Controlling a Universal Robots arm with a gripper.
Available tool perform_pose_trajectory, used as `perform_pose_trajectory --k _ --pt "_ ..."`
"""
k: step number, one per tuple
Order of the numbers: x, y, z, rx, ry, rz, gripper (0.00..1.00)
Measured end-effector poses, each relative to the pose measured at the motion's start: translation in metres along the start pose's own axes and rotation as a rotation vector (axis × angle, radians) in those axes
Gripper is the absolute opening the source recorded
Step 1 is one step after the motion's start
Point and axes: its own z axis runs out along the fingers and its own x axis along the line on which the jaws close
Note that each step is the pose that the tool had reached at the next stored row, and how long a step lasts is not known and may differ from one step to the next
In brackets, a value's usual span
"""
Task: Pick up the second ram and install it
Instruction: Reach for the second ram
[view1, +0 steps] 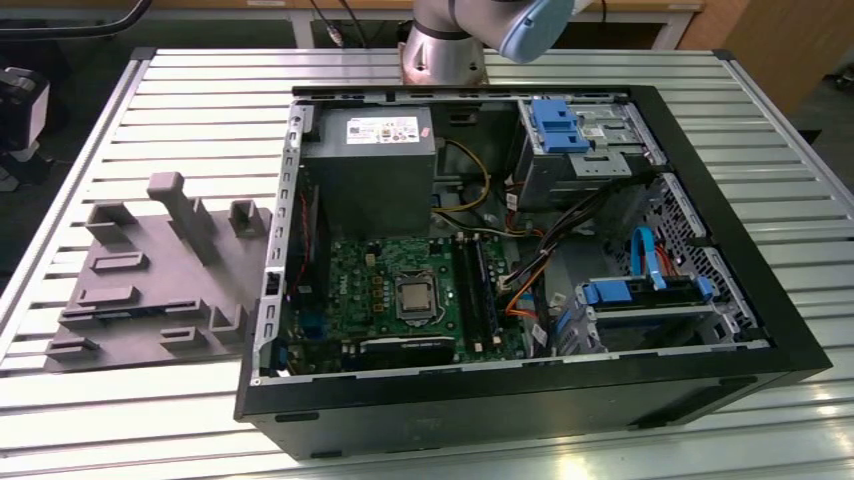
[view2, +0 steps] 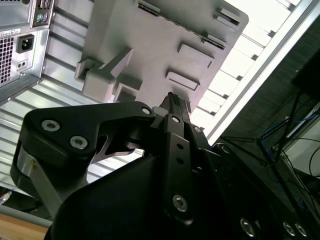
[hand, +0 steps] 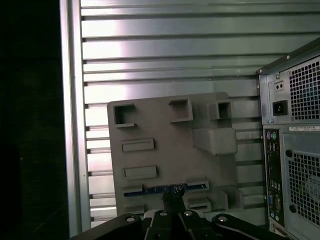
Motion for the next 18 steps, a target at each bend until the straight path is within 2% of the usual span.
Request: perform_pose_trajectory --k 18 --pt "0.0008 -0.0035 0.0023 0.0000 0.0001 0.000 0.11"
